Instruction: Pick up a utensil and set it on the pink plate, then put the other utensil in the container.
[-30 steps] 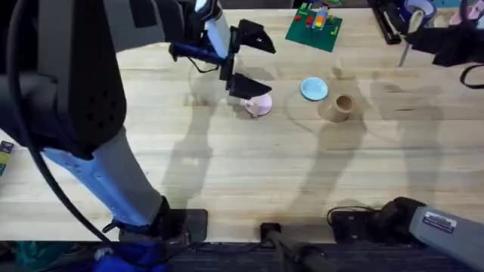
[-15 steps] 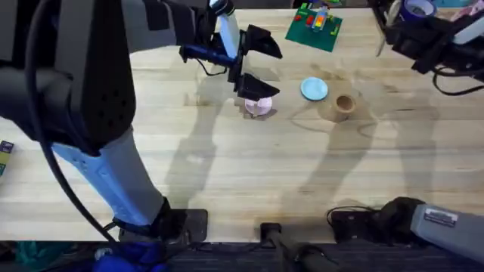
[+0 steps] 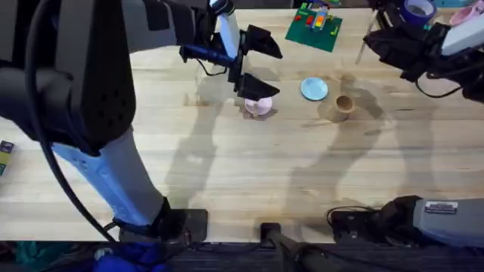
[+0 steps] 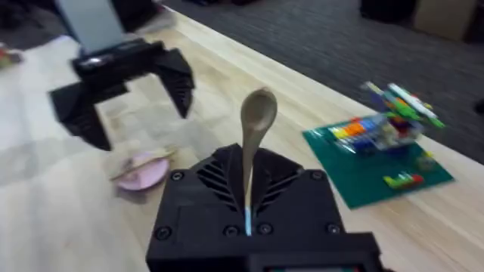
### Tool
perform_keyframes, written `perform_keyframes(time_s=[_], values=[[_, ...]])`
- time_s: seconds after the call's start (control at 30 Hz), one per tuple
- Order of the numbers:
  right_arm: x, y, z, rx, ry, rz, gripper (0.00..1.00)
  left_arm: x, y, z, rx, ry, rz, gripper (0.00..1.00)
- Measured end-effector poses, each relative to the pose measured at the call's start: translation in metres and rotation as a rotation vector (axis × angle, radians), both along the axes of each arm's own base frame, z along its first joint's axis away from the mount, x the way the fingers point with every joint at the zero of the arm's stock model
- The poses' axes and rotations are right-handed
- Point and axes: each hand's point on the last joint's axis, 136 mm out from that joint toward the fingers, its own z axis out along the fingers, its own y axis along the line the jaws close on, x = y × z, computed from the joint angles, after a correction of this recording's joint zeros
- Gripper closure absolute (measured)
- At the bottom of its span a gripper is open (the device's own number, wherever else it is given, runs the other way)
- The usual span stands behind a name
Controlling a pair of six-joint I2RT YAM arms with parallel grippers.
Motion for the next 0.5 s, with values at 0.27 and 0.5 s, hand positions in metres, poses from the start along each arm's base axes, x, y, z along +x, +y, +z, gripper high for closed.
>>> perform_keyframes(time_s=[0.27, 0.5], values=[[-0.021, 0.014, 0.009, 0.077, -0.002, 0.137, 0.969, 0.000, 0.000, 0.000, 0.000, 0.000, 0.000, 0.008], [-0.026, 0.016, 0.006, 0.106, 0.034, 0.151, 0.969, 0.000, 0.000, 0.000, 0.000, 0.000, 0.000, 0.008]])
